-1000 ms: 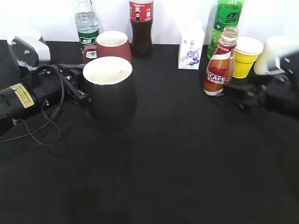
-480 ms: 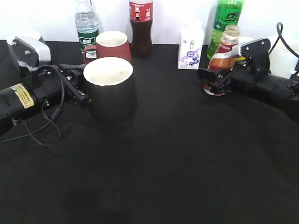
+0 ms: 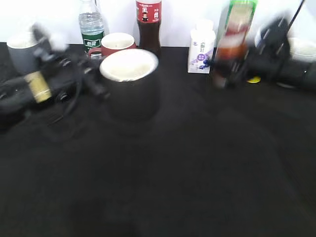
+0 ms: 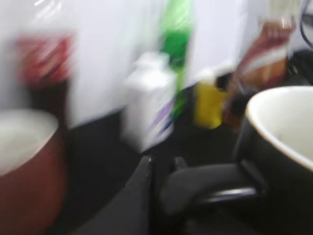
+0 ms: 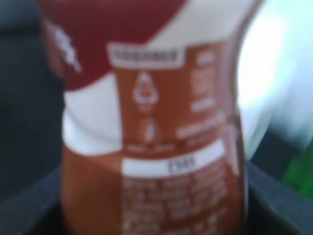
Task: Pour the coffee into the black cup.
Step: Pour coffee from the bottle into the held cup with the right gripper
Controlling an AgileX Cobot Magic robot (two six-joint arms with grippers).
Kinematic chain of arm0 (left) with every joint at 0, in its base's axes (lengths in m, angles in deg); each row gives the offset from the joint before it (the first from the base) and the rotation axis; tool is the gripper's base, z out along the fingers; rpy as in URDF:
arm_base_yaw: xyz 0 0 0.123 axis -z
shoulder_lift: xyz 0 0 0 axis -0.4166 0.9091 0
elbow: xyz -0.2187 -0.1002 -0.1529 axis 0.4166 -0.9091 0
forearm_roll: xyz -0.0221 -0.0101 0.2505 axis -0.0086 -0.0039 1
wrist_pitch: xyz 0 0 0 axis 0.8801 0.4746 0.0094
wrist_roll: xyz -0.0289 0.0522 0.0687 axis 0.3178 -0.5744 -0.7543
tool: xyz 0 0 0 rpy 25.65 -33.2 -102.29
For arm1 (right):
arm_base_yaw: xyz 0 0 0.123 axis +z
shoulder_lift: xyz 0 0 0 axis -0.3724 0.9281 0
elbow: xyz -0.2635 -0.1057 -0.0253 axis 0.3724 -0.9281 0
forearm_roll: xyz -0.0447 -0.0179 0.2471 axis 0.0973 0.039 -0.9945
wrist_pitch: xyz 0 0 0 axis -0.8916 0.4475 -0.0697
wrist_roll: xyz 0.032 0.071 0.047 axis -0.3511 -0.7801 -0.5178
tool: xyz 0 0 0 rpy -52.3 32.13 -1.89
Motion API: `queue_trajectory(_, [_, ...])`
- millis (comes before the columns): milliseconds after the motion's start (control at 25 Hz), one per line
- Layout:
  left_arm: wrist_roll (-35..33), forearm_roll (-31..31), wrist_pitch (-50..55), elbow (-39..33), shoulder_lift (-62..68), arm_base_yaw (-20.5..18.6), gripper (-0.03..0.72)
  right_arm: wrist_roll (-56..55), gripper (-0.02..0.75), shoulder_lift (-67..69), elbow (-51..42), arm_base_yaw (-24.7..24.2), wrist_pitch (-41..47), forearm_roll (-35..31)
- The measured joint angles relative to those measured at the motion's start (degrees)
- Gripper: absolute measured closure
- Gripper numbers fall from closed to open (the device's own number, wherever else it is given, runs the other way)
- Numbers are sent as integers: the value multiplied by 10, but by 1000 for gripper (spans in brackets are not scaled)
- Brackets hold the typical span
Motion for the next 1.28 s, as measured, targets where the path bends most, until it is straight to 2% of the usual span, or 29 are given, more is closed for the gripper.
queue_trajectory(120, [7,16,72,58,19,59,627,48,211,-95,0,0,22,39])
queue_trajectory(240, [8,16,82,122,47,111,627,153,211,-147,0,0,48,43])
queue_trajectory(360, [8,6,90,146,55,142,628,254,211,-155,0,0,49,44])
queue_trajectory(520, [9,-10,90,149,55,149,628,429,211,-155,0,0,50,45])
queue_trajectory(840, [16,-10,68,149,55,151,628,623,211,-155,0,0,51,45])
queue_trajectory(1040, [24,-2,68,149,55,151,628,650,211,-155,0,0,52,44])
queue_trajectory(1160, [29,36,68,149,55,151,628,655,211,-155,0,0,52,40])
queue_trajectory(1280, [33,46,68,149,55,151,628,659,211,-155,0,0,52,39])
